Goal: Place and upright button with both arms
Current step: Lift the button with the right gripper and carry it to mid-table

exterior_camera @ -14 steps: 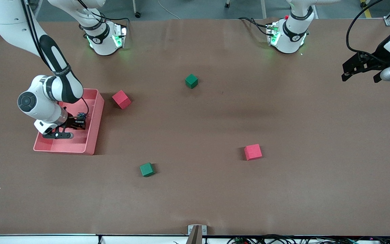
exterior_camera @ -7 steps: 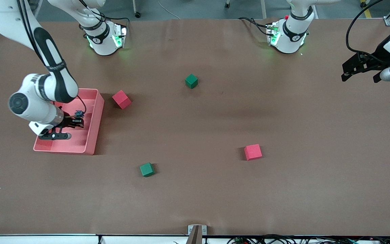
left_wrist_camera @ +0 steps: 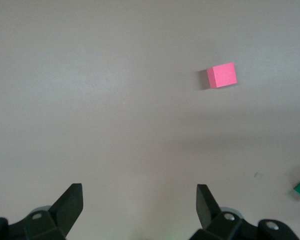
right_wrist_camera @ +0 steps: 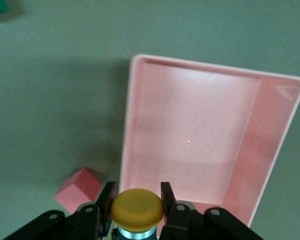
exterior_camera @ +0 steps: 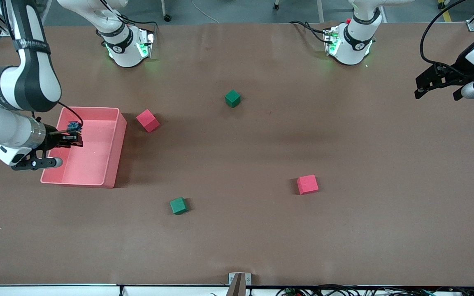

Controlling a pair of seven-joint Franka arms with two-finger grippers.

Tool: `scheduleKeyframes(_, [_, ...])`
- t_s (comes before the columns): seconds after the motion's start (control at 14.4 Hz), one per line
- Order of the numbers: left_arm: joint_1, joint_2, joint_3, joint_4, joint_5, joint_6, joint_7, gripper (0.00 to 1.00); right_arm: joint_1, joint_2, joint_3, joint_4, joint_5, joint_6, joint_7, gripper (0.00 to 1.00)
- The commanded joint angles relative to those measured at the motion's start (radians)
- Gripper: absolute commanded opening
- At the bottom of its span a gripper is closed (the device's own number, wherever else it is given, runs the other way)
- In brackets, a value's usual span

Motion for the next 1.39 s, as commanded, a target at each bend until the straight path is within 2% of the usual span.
scheduleKeyframes(0.0, [-0.003,0.000,0.001,0.000,0.001,0.008,-0.008,1.00,0.147,0.030,-0.002,0.079,0.027,-0.029,0.193,0.02])
scheduleKeyframes(0.21, [-0.003,0.006,0.001,0.000,0.001,0.011,-0.008,1.00,0.342,0.124,-0.002,0.197,0.026,-0.018,0.427,0.02])
scheduleKeyframes(0.35, [-0.007,0.021,0.000,0.008,-0.004,0.011,-0.008,1.00,0.466,0.235,-0.002,0.309,0.017,-0.015,0.539,0.02])
scheduleKeyframes(0.49, [-0.009,0.026,0.001,0.012,-0.005,0.014,-0.009,1.00,0.543,0.351,-0.002,0.396,0.021,0.044,0.603,0.03])
scheduleKeyframes(0.76, [-0.009,0.043,0.001,0.025,-0.010,0.015,-0.009,1.00,0.670,0.528,-0.002,0.401,0.021,0.394,0.705,0.03])
scheduleKeyframes(0.9, [-0.009,0.043,0.001,0.026,-0.010,0.020,-0.008,1.00,0.704,0.585,-0.002,0.401,0.020,0.503,0.693,0.03])
scheduleKeyframes(1.32, [-0.018,0.061,-0.004,0.026,-0.011,0.032,-0.009,1.00,0.764,0.669,-0.002,0.420,0.023,0.517,0.740,0.04])
